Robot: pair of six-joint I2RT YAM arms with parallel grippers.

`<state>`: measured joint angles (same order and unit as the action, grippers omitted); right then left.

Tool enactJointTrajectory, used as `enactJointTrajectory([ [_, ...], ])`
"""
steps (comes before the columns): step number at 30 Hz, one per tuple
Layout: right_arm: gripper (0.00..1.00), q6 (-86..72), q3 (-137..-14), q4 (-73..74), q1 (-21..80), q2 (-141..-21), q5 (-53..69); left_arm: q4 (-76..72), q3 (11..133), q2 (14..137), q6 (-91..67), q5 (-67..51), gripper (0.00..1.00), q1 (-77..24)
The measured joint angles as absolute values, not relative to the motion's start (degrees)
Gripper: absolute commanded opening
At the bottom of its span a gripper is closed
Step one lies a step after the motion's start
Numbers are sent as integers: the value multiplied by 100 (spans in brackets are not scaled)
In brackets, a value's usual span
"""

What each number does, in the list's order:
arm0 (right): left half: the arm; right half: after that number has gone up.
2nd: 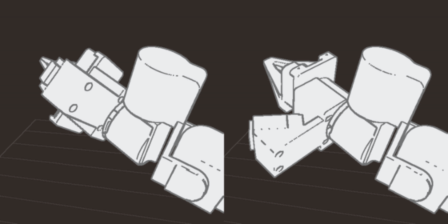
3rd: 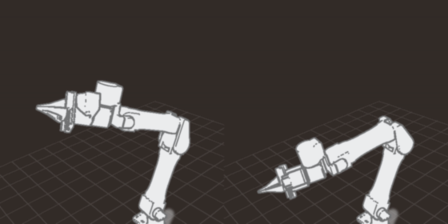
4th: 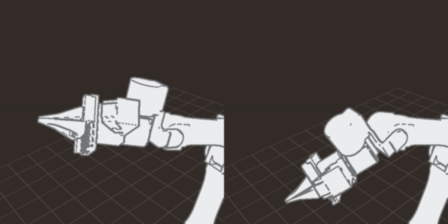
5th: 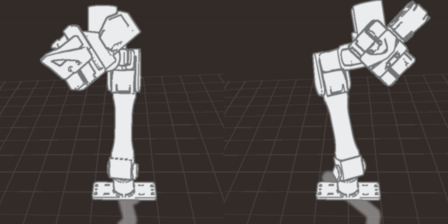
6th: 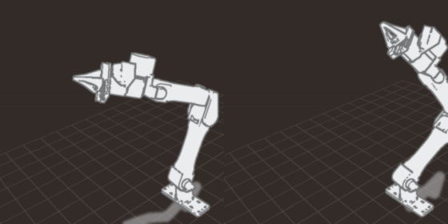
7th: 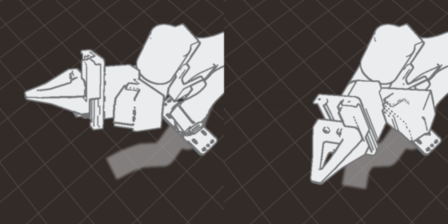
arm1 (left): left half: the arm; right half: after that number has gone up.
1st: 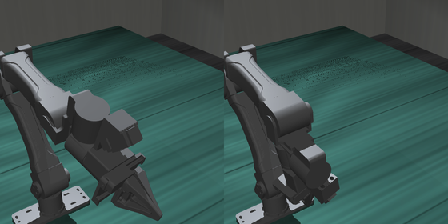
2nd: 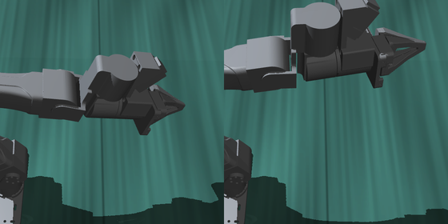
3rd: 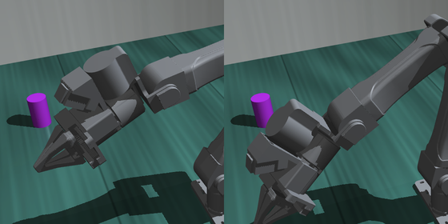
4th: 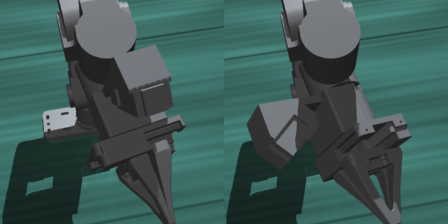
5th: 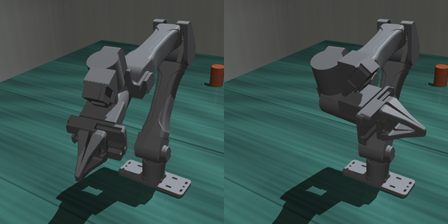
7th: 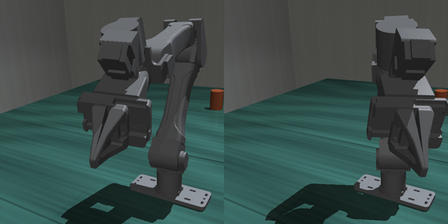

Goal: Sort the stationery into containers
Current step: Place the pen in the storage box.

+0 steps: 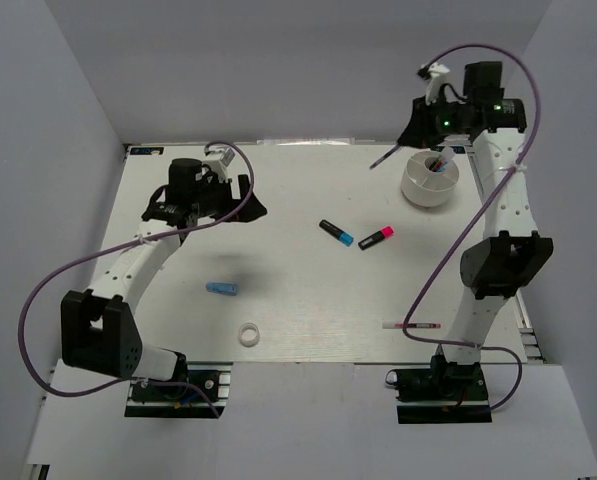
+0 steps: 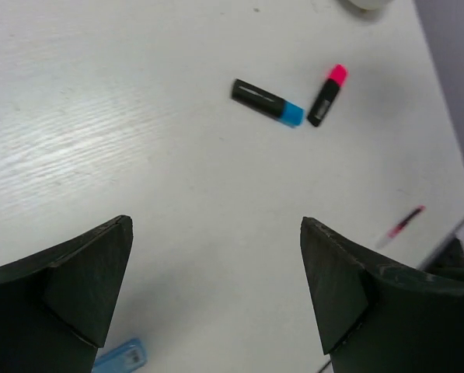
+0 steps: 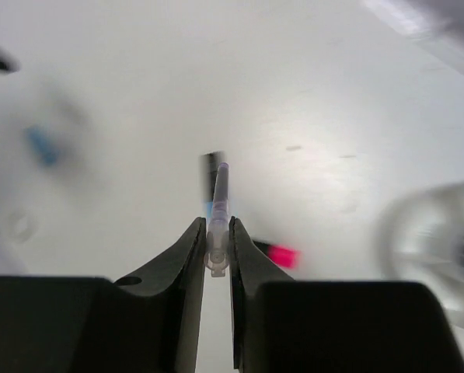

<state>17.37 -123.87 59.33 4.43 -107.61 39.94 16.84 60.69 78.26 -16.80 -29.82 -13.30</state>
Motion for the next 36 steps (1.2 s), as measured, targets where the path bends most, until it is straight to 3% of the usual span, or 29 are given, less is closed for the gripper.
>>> enactJointTrajectory([
  [3,0,1848,-13128,5662,-16,-11166,2998,2060,6442,8108,-1236,-2598,98,-1330],
  [10,0,2023,-12951,5236,-615,-11389,1669,2375,6213,8086,-871,-2327,98,-1363],
  [28,0,2047,-12593,4779,-716,-11782,1253,2440,5972,7902,-744,-2268,98,-1398],
  [30,6,2064,-12571,4786,-718,-11876,1260,2440,5972,7902,-716,-2292,98,-1411],
  [31,24,2084,-12571,4783,-718,-11935,1264,2443,5972,7902,-692,-2327,98,-1411],
  [32,32,2093,-12571,4790,-716,-11985,1275,2445,5972,7902,-637,-2451,98,-1417],
  [34,43,2115,-12571,4799,-711,-12092,1291,2456,5972,7902,-506,-2711,98,-1431],
  [36,46,2128,-12571,4812,-711,-12143,1323,2477,5959,7894,-379,-2926,98,-1476],
])
